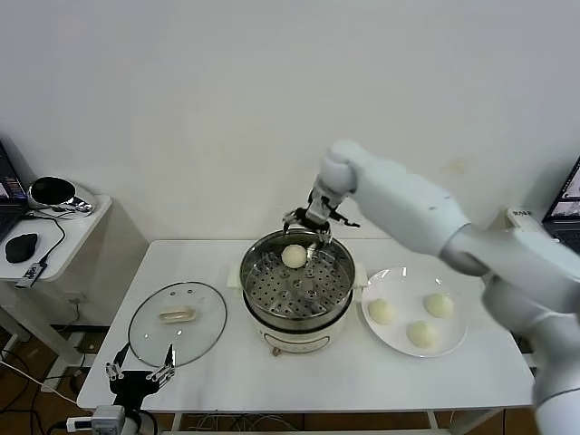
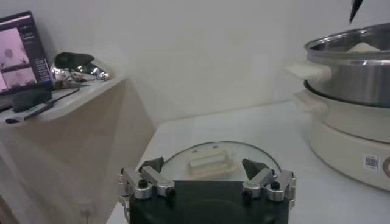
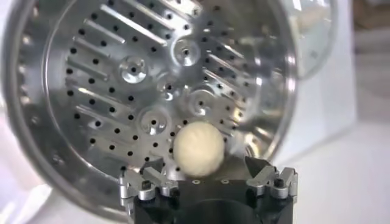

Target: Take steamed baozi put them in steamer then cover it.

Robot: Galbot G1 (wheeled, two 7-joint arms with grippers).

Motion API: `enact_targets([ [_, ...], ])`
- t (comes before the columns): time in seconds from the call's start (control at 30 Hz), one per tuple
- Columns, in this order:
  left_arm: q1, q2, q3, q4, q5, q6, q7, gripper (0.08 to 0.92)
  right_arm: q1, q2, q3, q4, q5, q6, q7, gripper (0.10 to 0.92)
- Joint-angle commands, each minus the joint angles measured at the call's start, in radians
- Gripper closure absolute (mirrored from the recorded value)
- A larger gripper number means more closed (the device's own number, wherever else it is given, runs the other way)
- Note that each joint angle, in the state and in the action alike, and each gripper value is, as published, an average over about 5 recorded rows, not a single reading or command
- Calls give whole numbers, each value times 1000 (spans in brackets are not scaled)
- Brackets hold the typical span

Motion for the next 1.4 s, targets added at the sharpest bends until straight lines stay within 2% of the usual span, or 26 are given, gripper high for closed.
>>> enact_targets([
  [0.03,2,8,11,-12,-4,2,2,177,120,-369,-53,277,296,-550,-10,203],
  [0.27,7,17,17,-17,-17,6,2,177,17,-556,-19,390,213,-734,-98,203],
  [0.47,22,17,17,-32,-19,10,3,177,-190,-602,96,430,134,-735,-122,203],
  [0.83,46,0,18,-47,-16,15,1,177,-458,-493,210,290,-9,-637,-59,203],
  [1.13,48,-3,15,-32,-3,14,3,177,-550,-359,257,156,-68,-493,55,203],
  [1.4,54,-8,14,-25,3,13,3,177,-562,-295,259,91,-105,-465,76,203],
])
